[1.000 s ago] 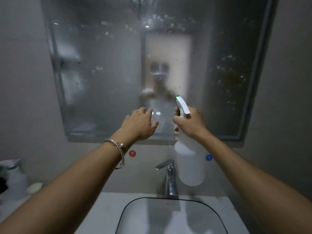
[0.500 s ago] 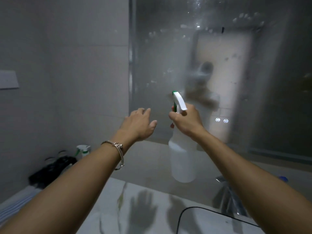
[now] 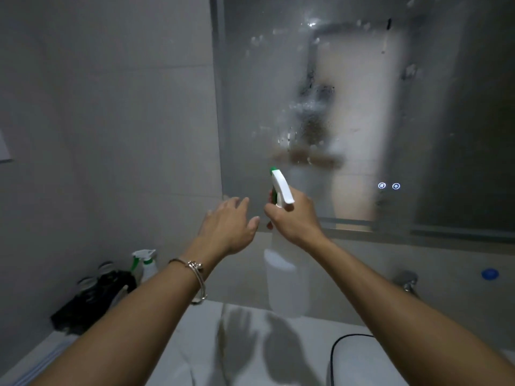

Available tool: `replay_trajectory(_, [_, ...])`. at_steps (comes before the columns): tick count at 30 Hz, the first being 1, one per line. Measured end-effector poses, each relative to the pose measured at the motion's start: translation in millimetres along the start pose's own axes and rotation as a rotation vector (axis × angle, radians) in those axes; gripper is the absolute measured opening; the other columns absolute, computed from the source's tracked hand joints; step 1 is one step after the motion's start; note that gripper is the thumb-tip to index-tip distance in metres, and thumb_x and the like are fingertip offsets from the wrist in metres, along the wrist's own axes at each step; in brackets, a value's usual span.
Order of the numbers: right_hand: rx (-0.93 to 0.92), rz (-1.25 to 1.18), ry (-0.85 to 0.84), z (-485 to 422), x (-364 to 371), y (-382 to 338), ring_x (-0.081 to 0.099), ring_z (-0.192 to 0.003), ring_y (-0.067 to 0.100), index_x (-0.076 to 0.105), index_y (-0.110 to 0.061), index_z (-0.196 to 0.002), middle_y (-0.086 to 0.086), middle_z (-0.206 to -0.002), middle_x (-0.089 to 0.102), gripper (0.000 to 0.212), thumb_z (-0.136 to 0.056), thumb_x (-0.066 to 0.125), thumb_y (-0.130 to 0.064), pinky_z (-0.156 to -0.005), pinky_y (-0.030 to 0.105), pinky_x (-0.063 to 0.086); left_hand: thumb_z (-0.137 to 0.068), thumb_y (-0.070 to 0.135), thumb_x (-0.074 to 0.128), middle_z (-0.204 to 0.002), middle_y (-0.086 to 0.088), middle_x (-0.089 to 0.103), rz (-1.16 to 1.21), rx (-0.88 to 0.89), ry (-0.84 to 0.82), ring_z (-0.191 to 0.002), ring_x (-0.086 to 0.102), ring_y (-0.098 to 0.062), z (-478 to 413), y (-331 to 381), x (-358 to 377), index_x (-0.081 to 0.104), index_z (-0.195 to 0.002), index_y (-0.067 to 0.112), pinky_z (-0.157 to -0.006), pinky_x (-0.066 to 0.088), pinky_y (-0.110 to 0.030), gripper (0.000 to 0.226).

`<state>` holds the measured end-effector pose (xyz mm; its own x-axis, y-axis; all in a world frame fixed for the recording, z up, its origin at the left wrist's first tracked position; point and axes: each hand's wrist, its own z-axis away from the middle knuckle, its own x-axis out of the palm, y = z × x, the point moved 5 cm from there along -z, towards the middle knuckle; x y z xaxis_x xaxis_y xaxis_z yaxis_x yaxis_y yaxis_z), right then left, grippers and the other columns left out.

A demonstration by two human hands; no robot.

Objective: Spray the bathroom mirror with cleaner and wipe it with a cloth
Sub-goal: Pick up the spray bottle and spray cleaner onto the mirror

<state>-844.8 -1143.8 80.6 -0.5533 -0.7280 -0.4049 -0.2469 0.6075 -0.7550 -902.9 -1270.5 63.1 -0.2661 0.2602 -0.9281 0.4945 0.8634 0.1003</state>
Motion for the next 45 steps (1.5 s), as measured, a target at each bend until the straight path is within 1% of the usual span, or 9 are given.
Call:
replay_trajectory(7, [-0.027, -0.058, 0.179, -12, -56, 7, 0.067, -0.051, 0.013, 0.060, -0.004, -0.081, 0.009, -0.065, 0.063, 0.011, -0.073, 0.059, -0.012, -0.063, 0.043, 0.057, -0.095, 0.048, 0.035, -0.151, -0.009, 0.029, 0.033, 0.080, 0.018, -0.136, 0.031, -0.031, -20, 42, 6, 0.026, -0.146, 0.017, -0.108, 0.030, -0.048, 0.061])
replay_trajectory(11, [-0.034, -0.037, 0.244, -17, -76, 30, 0.066, -0.049, 0.013, 0.060, -0.007, -0.081, 0.001, -0.063, 0.060, 0.007, -0.074, 0.059, -0.008, -0.055, 0.031, 0.052, -0.095, 0.047, 0.036, -0.151, -0.009, 0.030, 0.047, 0.121, 0.028, -0.135, 0.032, -0.031, -32, 62, 16, 0.027, -0.146, 0.017, -0.109, 0.030, -0.047, 0.060])
replay_trajectory(17, [0.043, 0.031, 0.101, 1, -40, 109, 0.067, -0.061, 0.027, 0.056, -0.020, -0.073, 0.003, -0.065, 0.064, 0.013, -0.065, 0.059, -0.031, -0.061, 0.041, 0.054, -0.094, 0.040, 0.044, -0.148, -0.008, 0.034, 0.131, 0.223, -0.122, -0.131, 0.037, -0.028, -7, 77, 83, 0.027, -0.146, 0.017, -0.105, 0.035, -0.038, 0.060])
replay_trajectory(20, [0.109, 0.016, -0.077, 24, 8, 143, 0.067, -0.062, 0.023, 0.059, -0.020, -0.084, 0.002, -0.066, 0.063, 0.012, -0.074, 0.067, -0.020, -0.060, 0.035, 0.053, -0.092, 0.037, 0.046, -0.146, -0.007, 0.036, 0.122, 0.200, -0.228, -0.129, 0.039, -0.027, 18, 60, 125, 0.028, -0.144, 0.017, -0.104, 0.036, -0.039, 0.058])
replay_trajectory(23, [0.189, -0.048, -0.211, 40, 62, 158, 0.067, -0.062, 0.024, 0.059, -0.015, -0.095, 0.012, -0.076, 0.066, 0.019, -0.079, 0.064, -0.005, -0.059, 0.032, 0.056, -0.093, 0.039, 0.045, -0.150, -0.007, 0.031, 0.106, 0.083, -0.290, -0.133, 0.034, -0.027, 29, 17, 150, 0.023, -0.147, 0.017, -0.107, 0.033, -0.042, 0.062])
replay_trajectory(26, [0.218, -0.084, -0.291, 43, 118, 158, 0.068, -0.067, 0.027, 0.059, -0.014, -0.097, 0.017, -0.085, 0.067, 0.021, -0.079, 0.062, -0.002, -0.051, 0.014, 0.047, -0.094, 0.039, 0.044, -0.151, -0.008, 0.029, 0.109, -0.027, -0.308, -0.135, 0.032, -0.028, 32, -43, 164, 0.022, -0.148, 0.016, -0.108, 0.031, -0.042, 0.063])
replay_trajectory(32, [0.140, -0.018, -0.454, 39, 240, 145, 0.051, -0.060, 0.016, 0.057, -0.015, -0.102, 0.005, -0.072, 0.058, 0.026, -0.076, 0.062, -0.013, -0.056, 0.025, 0.041, -0.094, 0.038, 0.043, -0.151, -0.009, 0.029, 0.133, -0.205, -0.327, -0.134, 0.032, -0.029, 48, -169, 195, 0.022, -0.148, 0.016, -0.107, 0.032, -0.043, 0.062])
replay_trajectory(39, [0.149, 0.012, -0.597, 49, 387, 142, 0.051, -0.072, 0.004, 0.052, -0.011, -0.123, -0.001, -0.095, 0.056, 0.041, -0.084, 0.065, -0.010, -0.062, 0.008, 0.038, -0.096, 0.039, 0.037, -0.149, -0.012, 0.034, 0.187, -0.394, -0.369, -0.134, 0.036, -0.029, 90, -311, 251, 0.025, -0.148, 0.013, -0.108, 0.031, -0.041, 0.059])
replay_trajectory(45, [0.133, -0.045, -0.600, 55, 470, 136, 0.050, -0.067, 0.002, 0.051, -0.011, -0.105, -0.003, -0.081, 0.054, 0.027, -0.082, 0.064, -0.017, -0.058, 0.008, 0.040, -0.096, 0.037, 0.041, -0.147, -0.010, 0.036, 0.285, -0.486, -0.452, -0.130, 0.040, -0.029, 123, -382, 292, 0.023, -0.147, 0.016, -0.107, 0.034, -0.048, 0.058])
